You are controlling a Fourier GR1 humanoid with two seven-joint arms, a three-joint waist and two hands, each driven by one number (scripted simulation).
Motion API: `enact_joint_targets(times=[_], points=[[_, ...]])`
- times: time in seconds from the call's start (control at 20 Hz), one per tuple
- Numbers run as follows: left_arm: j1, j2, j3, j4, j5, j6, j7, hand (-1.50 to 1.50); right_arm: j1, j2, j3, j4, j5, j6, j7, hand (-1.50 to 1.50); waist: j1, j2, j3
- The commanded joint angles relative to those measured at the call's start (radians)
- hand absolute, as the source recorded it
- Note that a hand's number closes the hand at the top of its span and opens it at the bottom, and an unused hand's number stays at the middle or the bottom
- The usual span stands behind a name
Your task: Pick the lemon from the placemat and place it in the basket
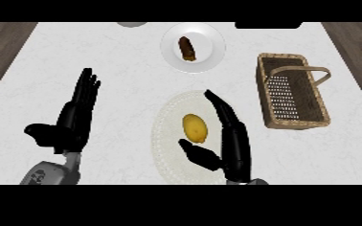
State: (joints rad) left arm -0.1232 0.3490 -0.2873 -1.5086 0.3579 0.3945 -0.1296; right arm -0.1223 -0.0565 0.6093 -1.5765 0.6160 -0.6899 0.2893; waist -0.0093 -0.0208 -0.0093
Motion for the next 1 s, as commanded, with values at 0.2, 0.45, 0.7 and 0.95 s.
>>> enact_joint_targets(times=[0.2,0.45,0.7,0.95], points=[[0.036,0.012,0.025,-0.015,0.002,0.017,-0.004,0.0,-0.015,-0.097,-0.049,0.007,0.346,0.228,0.434,-1.5,-0.04,-0.01,-0.009],[0.05,0.011,0.005,-0.023,-0.005,0.007,-0.001,0.0,-0.106,-0.039,0.028,-0.097,0.378,0.57,0.698,-1.5,-0.012,-0.005,-0.004],[0.053,0.027,0.002,-0.072,0.001,-0.014,0.019,0.0,-0.272,0.053,0.04,-0.27,0.281,0.874,0.992,-1.5,0.016,0.004,0.004],[-0.007,0.008,0.012,-0.075,-0.004,0.015,0.065,0.0,-0.379,0.055,0.068,-0.297,0.213,0.952,1.194,-1.5,0.012,0.011,0.006]])
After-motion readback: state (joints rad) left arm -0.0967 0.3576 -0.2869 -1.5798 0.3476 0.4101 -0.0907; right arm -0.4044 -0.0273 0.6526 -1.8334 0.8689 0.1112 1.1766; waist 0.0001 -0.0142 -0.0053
